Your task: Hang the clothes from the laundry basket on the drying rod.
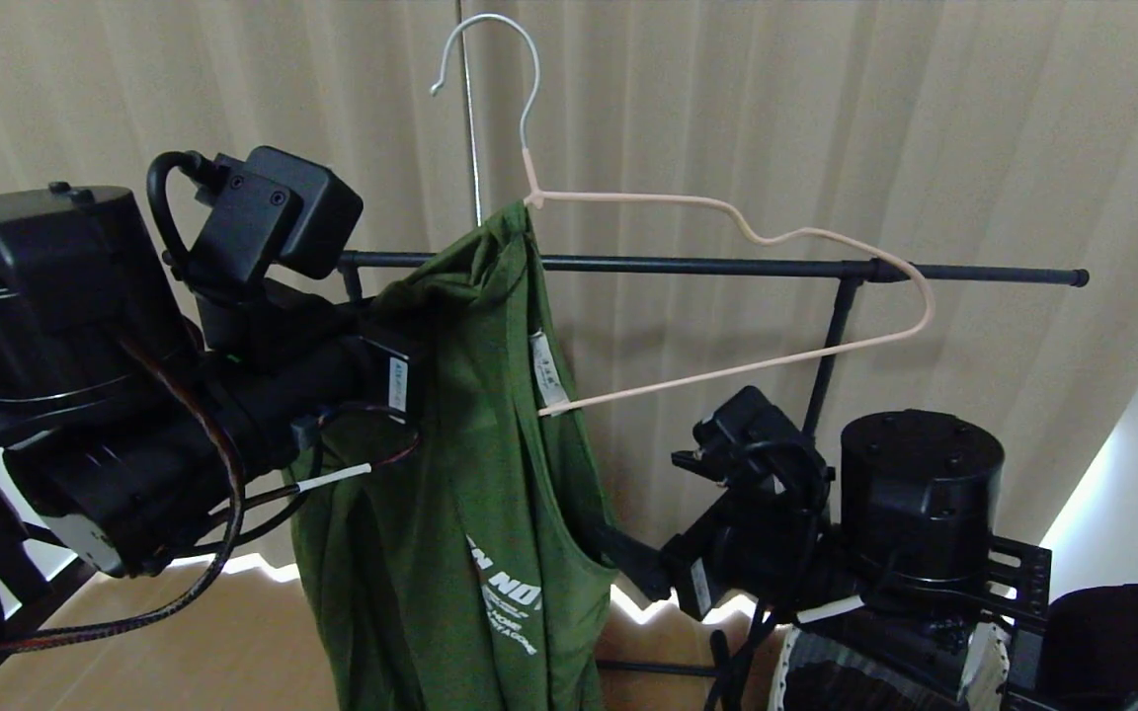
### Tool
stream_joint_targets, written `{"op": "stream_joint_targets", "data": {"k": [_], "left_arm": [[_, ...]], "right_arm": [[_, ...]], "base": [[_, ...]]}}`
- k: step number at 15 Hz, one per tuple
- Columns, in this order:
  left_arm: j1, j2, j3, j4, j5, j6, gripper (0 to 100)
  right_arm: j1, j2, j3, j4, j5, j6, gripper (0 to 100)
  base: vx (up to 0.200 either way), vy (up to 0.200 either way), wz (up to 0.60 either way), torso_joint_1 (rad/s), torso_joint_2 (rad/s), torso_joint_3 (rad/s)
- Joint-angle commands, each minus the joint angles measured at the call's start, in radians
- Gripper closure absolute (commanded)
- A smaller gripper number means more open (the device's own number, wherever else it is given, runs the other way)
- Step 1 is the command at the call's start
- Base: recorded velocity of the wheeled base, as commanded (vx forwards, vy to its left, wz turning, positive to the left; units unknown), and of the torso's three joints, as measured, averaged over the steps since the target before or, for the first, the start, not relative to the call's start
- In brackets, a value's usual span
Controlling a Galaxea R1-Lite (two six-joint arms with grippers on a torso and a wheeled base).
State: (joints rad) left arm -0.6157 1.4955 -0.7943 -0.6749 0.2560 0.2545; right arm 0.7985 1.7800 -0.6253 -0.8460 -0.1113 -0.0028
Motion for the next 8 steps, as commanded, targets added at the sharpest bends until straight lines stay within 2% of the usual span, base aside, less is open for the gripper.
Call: {"op": "stream_joint_targets", "data": {"k": [1, 4, 7, 8], "left_arm": [[-0.001, -0.003, 0.000, 0.000, 0.000, 0.000, 100], [0.005, -0.006, 0.006, 0.000, 0.005, 0.002, 100], [0.025, -0.023, 0.038, 0.001, 0.026, 0.020, 100], [0.039, -0.029, 0.059, 0.000, 0.032, 0.049, 100]], "right_arm": [[0.001, 0.013, 0.029, 0.001, -0.011, -0.003, 0], [-0.025, -0.025, 0.082, 0.005, -0.031, -0.016, 0], [-0.114, -0.080, 0.162, 0.004, -0.033, -0.075, 0], [-0.148, -0.102, 0.174, 0.005, -0.033, -0.086, 0]], "base": [[0.000, 0.000, 0.00, 0.000, 0.00, 0.000], [0.000, 0.000, 0.00, 0.000, 0.00, 0.000], [0.000, 0.000, 0.00, 0.000, 0.00, 0.000], [0.000, 0.000, 0.00, 0.000, 0.00, 0.000]]}}
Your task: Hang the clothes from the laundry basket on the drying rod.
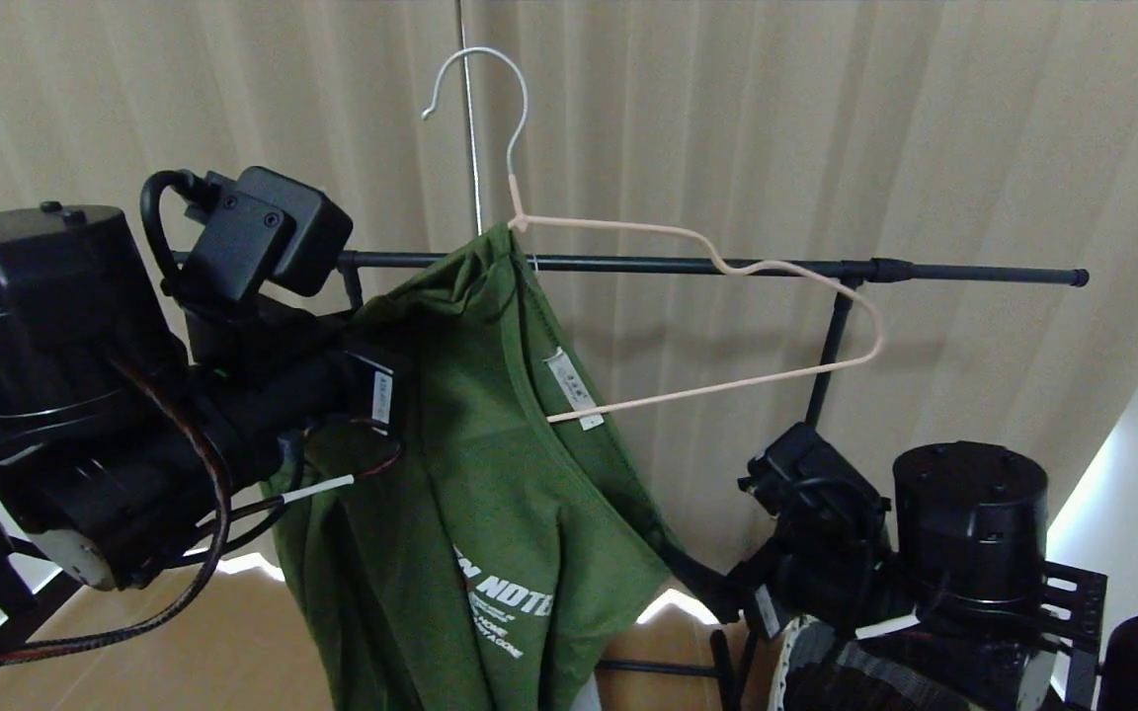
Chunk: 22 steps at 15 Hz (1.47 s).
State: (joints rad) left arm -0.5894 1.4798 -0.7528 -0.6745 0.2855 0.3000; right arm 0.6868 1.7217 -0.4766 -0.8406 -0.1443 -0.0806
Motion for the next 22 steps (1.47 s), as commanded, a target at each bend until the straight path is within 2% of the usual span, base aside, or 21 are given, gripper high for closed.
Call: {"op": "stream_joint_targets", "data": {"k": [1, 6, 8, 11, 13, 15, 17, 18, 19, 22], "left_arm": [[0.045, -0.033, 0.059, -0.005, 0.001, 0.056, 100], [0.094, -0.084, 0.193, -0.011, -0.002, 0.202, 100], [0.114, -0.093, 0.225, -0.011, -0.002, 0.249, 100], [0.126, -0.090, 0.273, -0.042, -0.002, 0.312, 100], [0.126, -0.085, 0.276, -0.057, -0.002, 0.334, 100], [0.126, -0.076, 0.266, -0.062, 0.004, 0.330, 100], [0.125, -0.072, 0.270, -0.062, 0.009, 0.326, 100], [0.125, -0.072, 0.270, -0.062, 0.009, 0.326, 100], [0.118, -0.065, 0.259, -0.065, 0.012, 0.307, 100], [0.103, -0.053, 0.250, -0.091, 0.037, 0.269, 100]], "right_arm": [[-0.085, -0.071, 0.033, 0.006, 0.000, -0.016, 0], [-0.234, -0.091, -0.010, 0.009, 0.000, -0.037, 0], [-0.262, -0.097, -0.042, 0.014, 0.000, -0.037, 0], [-0.259, -0.152, -0.093, 0.094, 0.003, -0.037, 0], [-0.243, -0.203, -0.157, 0.196, 0.011, -0.041, 0], [-0.165, -0.252, -0.189, 0.328, 0.020, -0.041, 0], [-0.090, -0.266, -0.186, 0.339, 0.057, -0.039, 0], [-0.087, -0.267, -0.186, 0.339, 0.058, -0.039, 0], [-0.029, -0.258, -0.185, 0.342, 0.083, -0.041, 0], [-0.020, -0.218, -0.220, 0.354, 0.089, -0.045, 0]], "base": [[0.000, 0.000, 0.00, 0.000, 0.00, 0.000], [0.000, 0.000, 0.00, 0.000, 0.00, 0.000], [0.000, 0.000, 0.00, 0.000, 0.00, 0.000], [0.000, 0.000, 0.00, 0.000, 0.00, 0.000], [0.000, 0.000, 0.00, 0.000, 0.00, 0.000], [0.000, 0.000, 0.00, 0.000, 0.00, 0.000], [0.000, 0.000, 0.00, 0.000, 0.00, 0.000], [0.000, 0.000, 0.00, 0.000, 0.00, 0.000], [0.000, 0.000, 0.00, 0.000, 0.00, 0.000], [0.000, 0.000, 0.00, 0.000, 0.00, 0.000]]}}
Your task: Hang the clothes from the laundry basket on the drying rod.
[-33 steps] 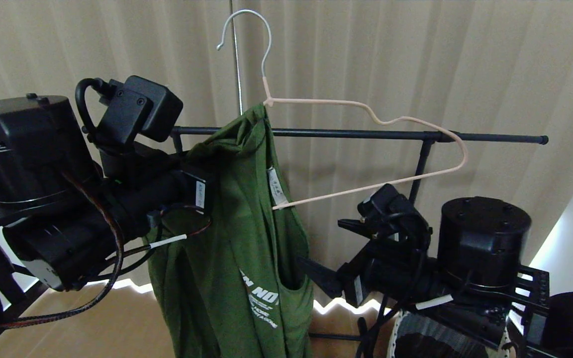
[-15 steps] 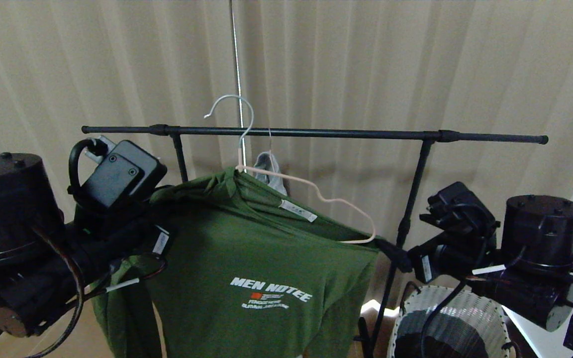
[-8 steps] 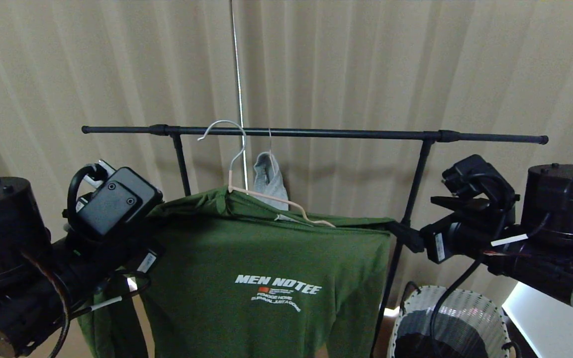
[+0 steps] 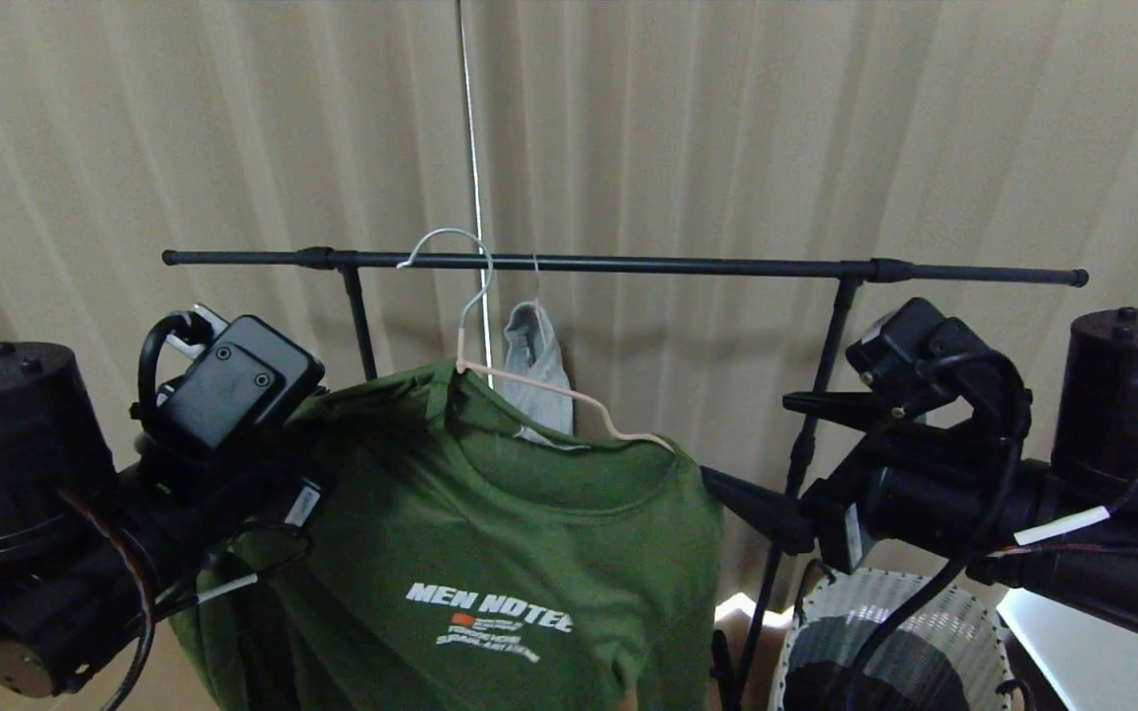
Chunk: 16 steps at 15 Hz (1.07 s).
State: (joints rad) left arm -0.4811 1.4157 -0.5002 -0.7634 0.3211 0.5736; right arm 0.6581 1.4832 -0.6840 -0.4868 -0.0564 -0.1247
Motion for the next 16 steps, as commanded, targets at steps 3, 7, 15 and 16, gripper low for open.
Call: {"op": "stream_joint_targets", "data": {"k": [3, 7, 15, 16], "left_arm": [[-0.005, 0.043, -0.003, -0.042, 0.030, -0.035, 100], [-0.067, 0.052, 0.002, -0.073, 0.030, -0.064, 100], [-0.139, 0.049, -0.003, -0.076, 0.029, -0.064, 100], [-0.146, 0.049, -0.003, -0.076, 0.027, -0.064, 100]], "right_arm": [[0.011, 0.017, -0.026, 0.043, 0.009, -0.053, 0], [0.025, 0.065, -0.124, 0.043, 0.018, -0.110, 0], [0.052, 0.150, -0.235, 0.037, 0.000, -0.167, 0], [0.052, 0.160, -0.241, 0.037, -0.003, -0.168, 0]], "base": [[0.000, 0.000, 0.00, 0.000, 0.00, 0.000], [0.000, 0.000, 0.00, 0.000, 0.00, 0.000], [0.000, 0.000, 0.00, 0.000, 0.00, 0.000], [0.000, 0.000, 0.00, 0.000, 0.00, 0.000]]}}
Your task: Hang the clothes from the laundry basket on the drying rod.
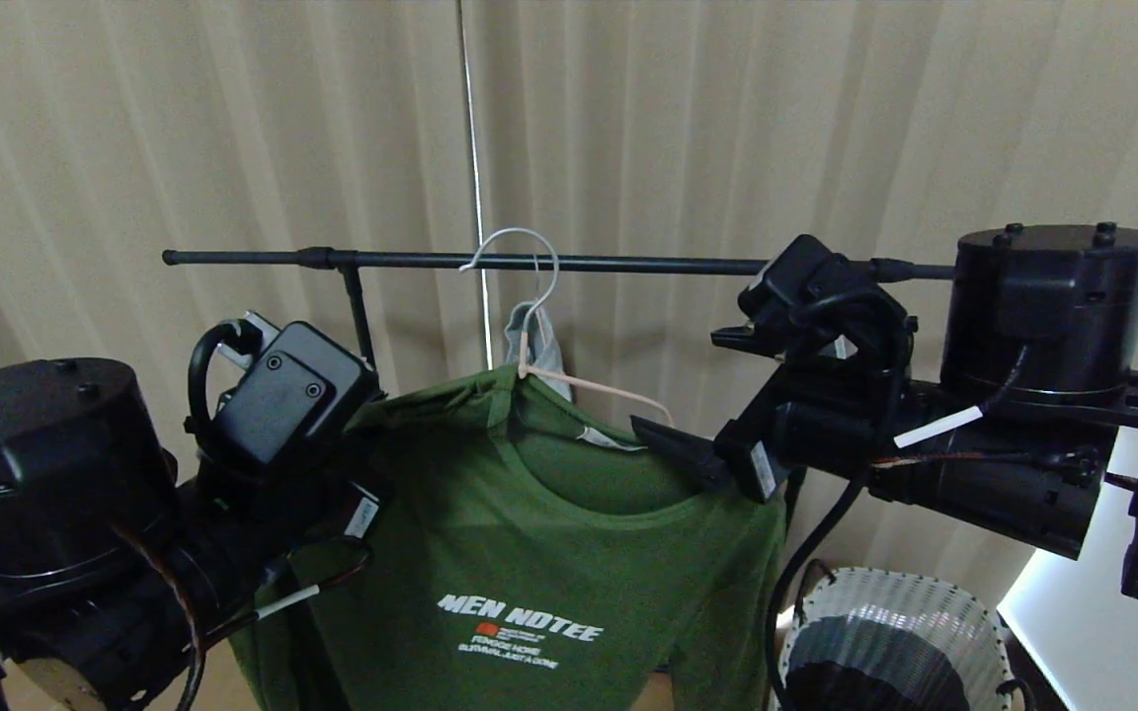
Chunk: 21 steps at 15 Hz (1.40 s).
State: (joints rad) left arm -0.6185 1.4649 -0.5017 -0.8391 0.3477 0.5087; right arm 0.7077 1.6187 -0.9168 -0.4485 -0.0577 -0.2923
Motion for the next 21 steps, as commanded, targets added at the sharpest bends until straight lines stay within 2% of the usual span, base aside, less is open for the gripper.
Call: {"op": "stream_joint_targets", "data": {"k": [1, 8, 9, 17, 21], "left_arm": [[-0.012, 0.000, -0.001, -0.001, 0.001, 0.001, 100], [-0.053, 0.005, 0.006, -0.063, 0.001, 0.002, 100], [-0.053, 0.005, 0.006, -0.063, 0.001, 0.002, 100], [-0.067, 0.006, 0.008, -0.063, 0.001, 0.004, 100], [-0.067, -0.005, 0.022, -0.064, -0.001, -0.009, 100]], "right_arm": [[0.003, 0.026, -0.010, -0.001, -0.002, -0.002, 0], [0.004, 0.049, -0.014, -0.007, -0.005, -0.024, 0], [0.004, 0.049, -0.014, -0.007, -0.005, -0.025, 100], [0.004, 0.036, -0.004, -0.007, -0.007, -0.024, 100], [0.004, 0.013, 0.007, -0.009, -0.037, -0.024, 100]], "base": [[0.000, 0.000, 0.00, 0.000, 0.00, 0.000], [0.000, 0.000, 0.00, 0.000, 0.00, 0.000], [0.000, 0.000, 0.00, 0.000, 0.00, 0.000], [0.000, 0.000, 0.00, 0.000, 0.00, 0.000], [0.000, 0.000, 0.00, 0.000, 0.00, 0.000]]}}
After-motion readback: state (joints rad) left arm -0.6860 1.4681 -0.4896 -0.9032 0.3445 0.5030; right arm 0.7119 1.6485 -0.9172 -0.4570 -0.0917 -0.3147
